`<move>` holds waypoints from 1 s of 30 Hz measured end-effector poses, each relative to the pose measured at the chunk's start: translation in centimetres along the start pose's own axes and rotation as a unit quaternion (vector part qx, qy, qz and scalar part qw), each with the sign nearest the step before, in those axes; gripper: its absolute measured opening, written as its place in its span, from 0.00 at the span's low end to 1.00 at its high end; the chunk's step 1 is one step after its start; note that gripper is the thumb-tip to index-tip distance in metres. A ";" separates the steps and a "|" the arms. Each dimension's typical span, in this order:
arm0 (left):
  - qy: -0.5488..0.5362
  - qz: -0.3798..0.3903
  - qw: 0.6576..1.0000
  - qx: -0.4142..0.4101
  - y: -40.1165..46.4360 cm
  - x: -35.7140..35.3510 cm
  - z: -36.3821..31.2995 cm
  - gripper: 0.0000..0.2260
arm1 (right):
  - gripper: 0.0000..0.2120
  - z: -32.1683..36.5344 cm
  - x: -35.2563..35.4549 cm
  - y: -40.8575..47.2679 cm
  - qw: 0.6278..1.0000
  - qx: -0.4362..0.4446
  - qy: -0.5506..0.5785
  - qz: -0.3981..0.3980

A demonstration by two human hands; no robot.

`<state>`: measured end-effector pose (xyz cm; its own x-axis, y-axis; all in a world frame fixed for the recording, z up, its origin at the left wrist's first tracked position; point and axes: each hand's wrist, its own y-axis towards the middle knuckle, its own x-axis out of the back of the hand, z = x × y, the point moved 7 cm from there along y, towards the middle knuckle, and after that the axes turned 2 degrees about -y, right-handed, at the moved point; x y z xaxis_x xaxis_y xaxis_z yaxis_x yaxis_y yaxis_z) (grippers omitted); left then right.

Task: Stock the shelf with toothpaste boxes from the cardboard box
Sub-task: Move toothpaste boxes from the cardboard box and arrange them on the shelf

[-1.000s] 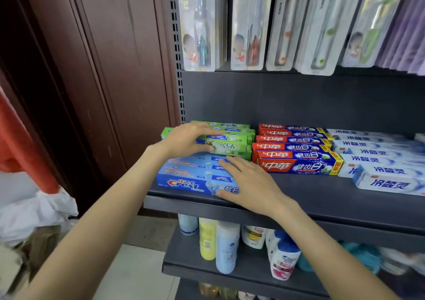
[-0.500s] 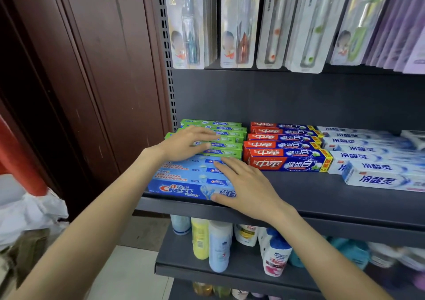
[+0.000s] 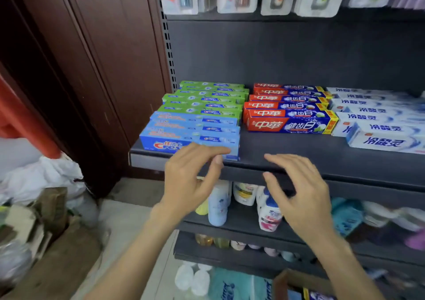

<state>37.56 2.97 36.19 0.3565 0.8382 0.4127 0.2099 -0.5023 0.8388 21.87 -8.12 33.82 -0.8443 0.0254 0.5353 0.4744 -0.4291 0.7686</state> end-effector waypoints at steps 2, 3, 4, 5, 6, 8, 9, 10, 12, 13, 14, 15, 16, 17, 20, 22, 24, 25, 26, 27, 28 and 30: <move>-0.045 0.029 0.999 -0.003 -2.5 -2.5 -2.7 0.12 | 0.12 -1.3 2.0 -3.3 1.000 -0.016 0.017 0.002; -0.072 0.059 0.996 0.001 -3.9 -4.1 -3.9 0.12 | 0.11 -2.3 2.9 -5.2 0.999 -0.029 0.021 0.013; -0.095 0.097 0.991 0.011 -5.3 -6.0 -5.0 0.12 | 0.11 -3.3 3.8 -7.1 0.998 -0.043 0.019 0.031; -0.112 0.139 0.984 0.028 -6.9 -8.2 -5.9 0.11 | 0.11 -4.5 4.4 -9.2 0.997 -0.055 0.008 0.059; -0.124 0.183 0.974 0.055 -8.8 -10.5 -6.5 0.11 | 0.11 -5.8 5.0 -11.5 0.993 -0.069 -0.013 0.098; -0.133 0.269 0.945 0.133 -13.4 -15.5 -7.0 0.11 | 0.11 -9.4 6.1 -16.9 0.974 -0.115 -0.058 0.187; -0.131 0.305 0.927 0.176 -16.1 -18.0 -7.0 0.12 | 0.11 -11.5 6.7 -19.8 0.961 -0.148 -0.066 0.226; -0.130 0.330 0.909 0.218 -18.9 -20.4 -6.9 0.14 | 0.11 -13.5 7.4 -22.7 0.946 -0.179 -0.066 0.261; -0.133 0.353 0.875 0.305 -24.6 -24.6 -7.0 0.16 | 0.09 -17.5 8.8 -28.3 0.915 -0.229 -0.065 0.325; -0.121 0.358 0.858 0.347 -27.4 -26.4 -7.0 0.15 | 0.09 -19.5 9.4 -30.7 0.898 -0.250 -0.066 0.355; -0.096 0.364 0.842 0.386 -30.0 -27.9 -7.1 0.15 | 0.10 -21.4 9.8 -32.9 0.878 -0.267 -0.076 0.390; -0.062 0.364 0.829 0.420 -32.4 -29.1 -7.1 0.17 | 0.12 -23.2 10.1 -34.7 0.855 -0.274 -0.094 0.430; -0.027 0.361 0.818 0.447 -34.6 -29.9 -7.2 0.19 | 0.14 -24.7 10.1 -36.2 0.837 -0.268 -0.109 0.464; 0.004 0.357 0.807 0.471 -36.5 -30.5 -7.2 0.22 | 0.16 -26.0 9.9 -37.5 0.826 -0.252 -0.116 0.490; 0.068 0.362 0.756 0.541 -41.1 -31.8 -6.6 0.24 | 0.21 -28.2 7.5 -40.6 0.803 -0.181 -0.099 0.558; 0.089 0.377 0.731 0.562 -43.5 -32.4 -5.9 0.24 | 0.24 -28.9 4.7 -42.9 0.782 -0.126 -0.079 0.605; 0.094 0.356 0.746 0.556 -44.6 -32.7 -5.5 0.20 | 0.25 -29.6 1.3 -45.1 0.764 -0.058 -0.076 0.638; 0.096 0.333 0.758 0.553 -44.9 -32.5 -5.4 0.18 | 0.25 -30.1 -0.4 -46.0 0.755 -0.030 -0.077 0.650; 0.098 0.308 0.769 0.551 -44.9 -32.3 -5.3 0.17 | 0.25 -30.5 -2.2 -46.9 0.746 -0.004 -0.083 0.661; 0.099 0.286 0.779 0.549 -45.0 -32.1 -5.2 0.15 | 0.25 -31.0 -4.1 -47.7 0.738 0.024 -0.093 0.668; 0.100 0.269 0.789 0.543 -45.0 -31.9 -5.0 0.15 | 0.26 -31.4 -5.9 -48.3 0.730 0.052 -0.105 0.673; 0.098 0.247 0.809 0.524 -44.7 -31.7 -5.0 0.15 | 0.27 -32.0 -9.5 -49.1 0.716 0.110 -0.138 0.675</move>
<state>12.30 -0.10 -12.64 0.5035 0.4455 0.7402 0.7791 -0.6045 -0.1661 -1.37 -16.21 -20.19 0.4884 -0.0890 0.8681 0.8654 -0.0786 -0.4950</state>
